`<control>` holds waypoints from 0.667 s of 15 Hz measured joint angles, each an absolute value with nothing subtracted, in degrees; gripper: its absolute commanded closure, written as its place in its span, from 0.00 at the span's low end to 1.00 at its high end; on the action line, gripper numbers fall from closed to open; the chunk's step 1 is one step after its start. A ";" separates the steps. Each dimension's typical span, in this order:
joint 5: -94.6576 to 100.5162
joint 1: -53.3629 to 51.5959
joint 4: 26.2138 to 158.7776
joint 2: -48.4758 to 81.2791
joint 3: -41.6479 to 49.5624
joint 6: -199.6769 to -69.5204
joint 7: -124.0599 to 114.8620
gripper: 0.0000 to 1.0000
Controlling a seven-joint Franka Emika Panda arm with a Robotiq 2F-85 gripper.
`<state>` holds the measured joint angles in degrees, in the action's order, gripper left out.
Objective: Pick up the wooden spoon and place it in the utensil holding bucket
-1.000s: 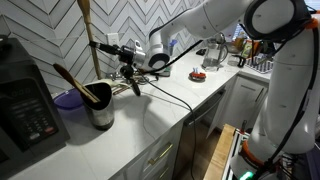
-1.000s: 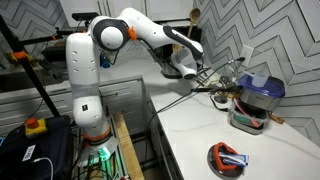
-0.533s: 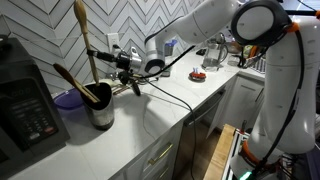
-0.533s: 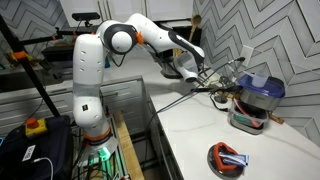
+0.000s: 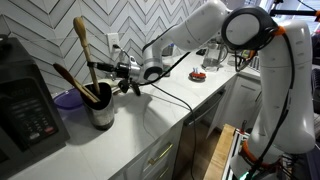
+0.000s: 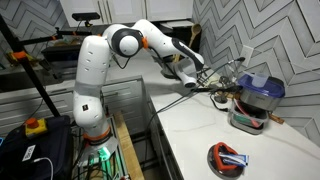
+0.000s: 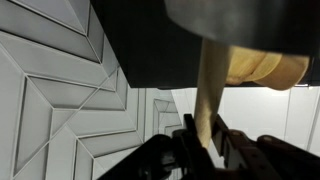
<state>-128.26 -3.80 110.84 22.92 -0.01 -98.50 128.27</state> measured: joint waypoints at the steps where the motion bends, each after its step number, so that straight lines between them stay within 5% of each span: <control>1: -127.85 -3.86 110.93 23.28 -0.07 -98.50 128.21 0.95; 9: -124.07 -3.96 112.10 25.34 0.09 -98.52 127.15 0.94; 10: -123.83 -3.92 112.36 25.34 0.18 -98.53 127.14 0.54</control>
<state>-123.83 -3.92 112.36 25.34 0.18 -98.53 127.14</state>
